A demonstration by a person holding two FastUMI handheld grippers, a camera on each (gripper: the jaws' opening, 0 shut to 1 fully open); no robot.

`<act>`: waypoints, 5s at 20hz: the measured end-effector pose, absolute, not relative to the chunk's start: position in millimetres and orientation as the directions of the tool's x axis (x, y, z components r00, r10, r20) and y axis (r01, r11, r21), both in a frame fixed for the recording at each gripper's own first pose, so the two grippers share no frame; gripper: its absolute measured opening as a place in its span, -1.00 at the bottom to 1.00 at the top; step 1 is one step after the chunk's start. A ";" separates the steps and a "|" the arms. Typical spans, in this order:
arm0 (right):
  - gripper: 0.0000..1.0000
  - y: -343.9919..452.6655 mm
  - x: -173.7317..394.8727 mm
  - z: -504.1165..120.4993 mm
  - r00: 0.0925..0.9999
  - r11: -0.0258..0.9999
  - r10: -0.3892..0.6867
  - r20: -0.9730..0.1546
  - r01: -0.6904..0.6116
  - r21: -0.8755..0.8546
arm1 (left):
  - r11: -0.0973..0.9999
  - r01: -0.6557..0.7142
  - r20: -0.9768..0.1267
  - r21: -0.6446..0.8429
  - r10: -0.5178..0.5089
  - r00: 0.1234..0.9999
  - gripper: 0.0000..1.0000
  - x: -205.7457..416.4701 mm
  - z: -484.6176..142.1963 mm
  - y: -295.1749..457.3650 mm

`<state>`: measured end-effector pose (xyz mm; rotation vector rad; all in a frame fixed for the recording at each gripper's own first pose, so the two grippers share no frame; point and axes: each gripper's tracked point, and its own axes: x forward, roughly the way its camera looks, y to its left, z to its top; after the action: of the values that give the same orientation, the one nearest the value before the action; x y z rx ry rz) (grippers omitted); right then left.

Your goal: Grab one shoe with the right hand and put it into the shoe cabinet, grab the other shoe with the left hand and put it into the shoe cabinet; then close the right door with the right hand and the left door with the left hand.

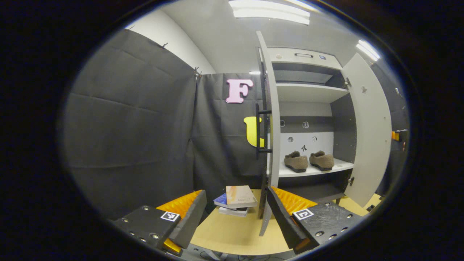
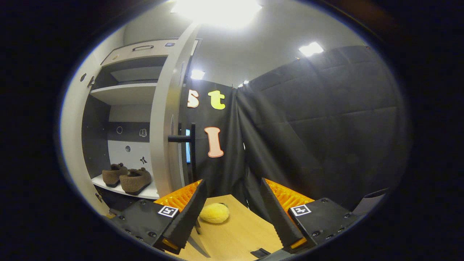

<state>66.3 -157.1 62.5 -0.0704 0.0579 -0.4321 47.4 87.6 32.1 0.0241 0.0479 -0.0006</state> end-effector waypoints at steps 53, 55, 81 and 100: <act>0.96 -124.1 55.3 -6.6 0.978 0.983 -0.154 -0.139 0.166 0.081 | 0.986 -0.150 0.051 0.069 0.147 0.988 0.99 188.8 92.3 80.9; 0.96 -120.8 57.5 -8.9 0.980 0.985 -0.136 -0.143 0.149 0.083 | 0.991 -0.120 0.047 0.066 0.117 0.992 0.99 186.6 91.5 62.5; 0.96 -113.9 49.0 1.9 0.987 0.994 -0.064 -0.150 0.077 0.077 | 0.987 0.146 0.036 0.062 -0.149 0.988 0.87 212.0 82.5 -110.4; 0.96 -61.8 38.8 8.1 0.998 0.999 0.026 -0.051 -0.024 0.039 | 0.983 0.076 0.006 0.166 -0.078 0.997 0.99 54.5 42.2 -29.2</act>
<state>38.8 -61.8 8.1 0.0379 0.0515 0.0247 54.5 -29.2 42.2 0.1660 -0.0119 -0.0770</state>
